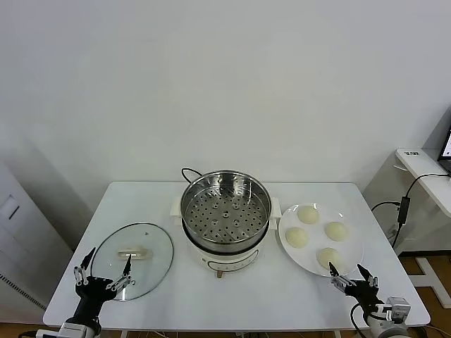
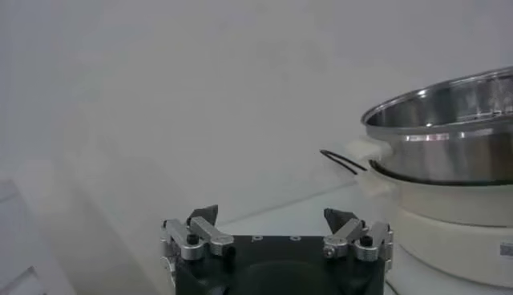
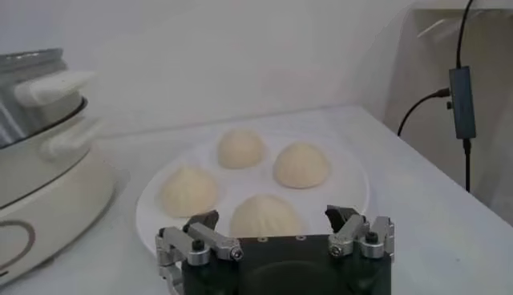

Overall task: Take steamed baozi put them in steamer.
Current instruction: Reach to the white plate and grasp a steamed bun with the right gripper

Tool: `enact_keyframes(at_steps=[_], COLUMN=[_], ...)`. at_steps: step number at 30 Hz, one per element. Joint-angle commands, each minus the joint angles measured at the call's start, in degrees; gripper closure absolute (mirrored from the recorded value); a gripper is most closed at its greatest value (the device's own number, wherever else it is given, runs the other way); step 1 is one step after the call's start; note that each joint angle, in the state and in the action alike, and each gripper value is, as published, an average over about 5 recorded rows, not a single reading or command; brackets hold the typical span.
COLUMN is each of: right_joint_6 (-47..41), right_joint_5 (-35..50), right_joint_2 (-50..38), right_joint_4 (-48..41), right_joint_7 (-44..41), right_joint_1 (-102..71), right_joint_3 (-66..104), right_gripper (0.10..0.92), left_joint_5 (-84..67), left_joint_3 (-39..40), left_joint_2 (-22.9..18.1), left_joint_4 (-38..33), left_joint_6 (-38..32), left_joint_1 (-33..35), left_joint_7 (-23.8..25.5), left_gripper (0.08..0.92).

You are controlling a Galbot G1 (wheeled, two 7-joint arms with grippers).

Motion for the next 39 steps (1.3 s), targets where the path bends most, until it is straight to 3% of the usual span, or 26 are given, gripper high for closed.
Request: enact_keyframes(at_steps=[1,10,17,22,28,32,39], right_joint_6=[0.73,1.94,2.64,5.8,10.79,11.16,12.0], right_joint_5=[1.32,0.92,-2.91,-12.97,-28.91,-35.45,-43.32], right_joint_2=[-0.2,-3.23,-20.07,-35.34,-42.79,-42.79,-34.08], right_joint_4=[0.02,-0.97,-6.76,-16.78,-27.51,-33.62,-43.27], right_joint_7=[2.13,-7.8,-25.14,-42.09,-56.53,-62.08,-67.39], right_joint_1=[0.32,0.43,8.82,20.67,44.27,63.8,85.4], right_joint_3=[-0.66,2.61,5.33,1.44,-14.89,-33.58,-56.36], right_gripper=[0.203,0.203,0.203,0.203,0.203,0.203,0.203], left_joint_5=[-0.5,-1.16,-2.66,-2.91,-2.59,-2.38,-2.05], left_joint_3=[0.06,2.06,2.09,1.34,1.68,1.17,0.61], left_joint_2=[-0.11,3.89,4.78,3.1,3.63,3.05,2.59], left_joint_4=[-0.25,0.72,1.61,2.93,3.67,3.6,3.68], left_joint_6=[-0.13,-0.73,-1.08,-1.25,-0.99,-1.09,-1.15], left_joint_1=[0.12,0.57,-0.92,-3.28,-5.35,-5.13,-4.86], left_joint_7=[0.02,-0.66,-1.05,-1.07,-1.24,-1.24,-1.42], left_gripper=[0.177,0.177,0.177,0.177,0.177,0.177,0.177])
